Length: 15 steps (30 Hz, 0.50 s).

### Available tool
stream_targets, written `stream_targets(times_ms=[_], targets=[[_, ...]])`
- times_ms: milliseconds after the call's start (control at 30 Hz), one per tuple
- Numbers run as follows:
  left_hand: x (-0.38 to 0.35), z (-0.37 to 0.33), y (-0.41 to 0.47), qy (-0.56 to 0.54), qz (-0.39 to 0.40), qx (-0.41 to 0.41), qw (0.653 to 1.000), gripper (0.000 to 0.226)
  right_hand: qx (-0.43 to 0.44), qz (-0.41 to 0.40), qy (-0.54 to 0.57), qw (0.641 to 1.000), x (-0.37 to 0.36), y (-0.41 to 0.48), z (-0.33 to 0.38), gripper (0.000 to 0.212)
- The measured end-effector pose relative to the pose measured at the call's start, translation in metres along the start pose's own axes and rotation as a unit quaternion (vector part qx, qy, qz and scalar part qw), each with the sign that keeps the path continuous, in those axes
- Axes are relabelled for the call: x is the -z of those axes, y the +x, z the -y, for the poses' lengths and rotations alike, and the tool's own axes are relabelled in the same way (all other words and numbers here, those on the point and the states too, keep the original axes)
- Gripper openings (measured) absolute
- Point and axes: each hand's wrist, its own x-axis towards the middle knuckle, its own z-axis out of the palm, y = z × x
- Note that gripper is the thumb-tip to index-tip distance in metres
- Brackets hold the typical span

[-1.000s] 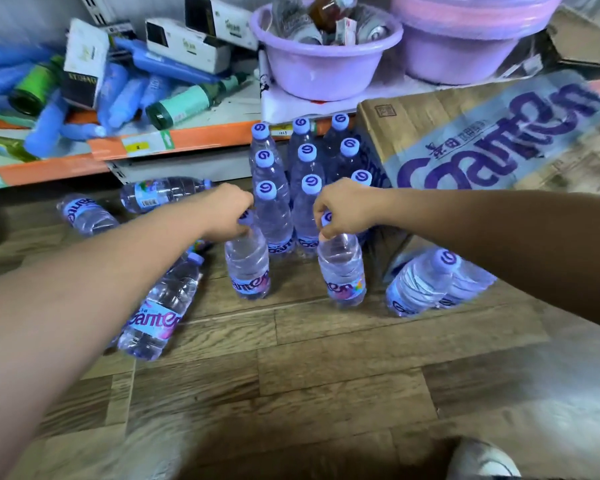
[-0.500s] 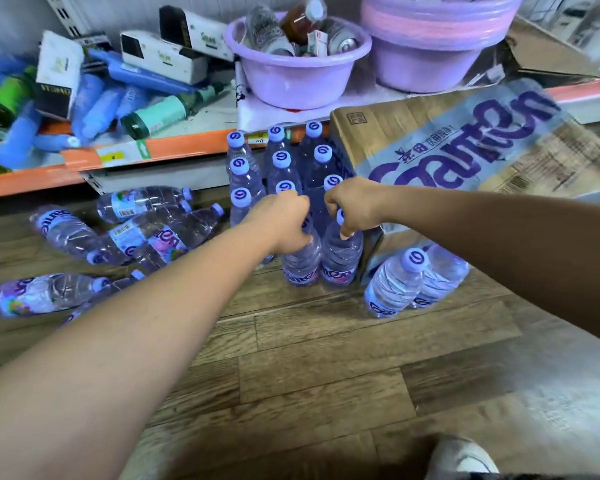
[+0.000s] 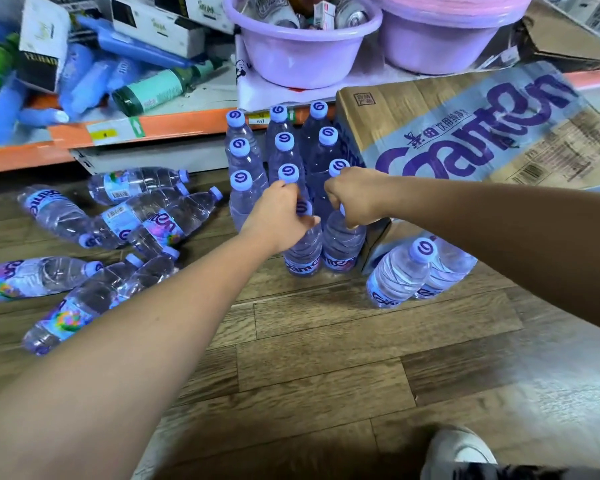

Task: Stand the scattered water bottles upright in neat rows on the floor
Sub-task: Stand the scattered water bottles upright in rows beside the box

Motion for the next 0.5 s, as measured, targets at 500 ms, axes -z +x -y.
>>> stream_targets(times_ms=[500], targets=[[0.061, 0.062, 0.013, -0.026, 0.274, 0.048, 0.960, 0.074, 0.062, -0.239, 0.156, 0.957, 0.059, 0.041, 0.073, 0.031]])
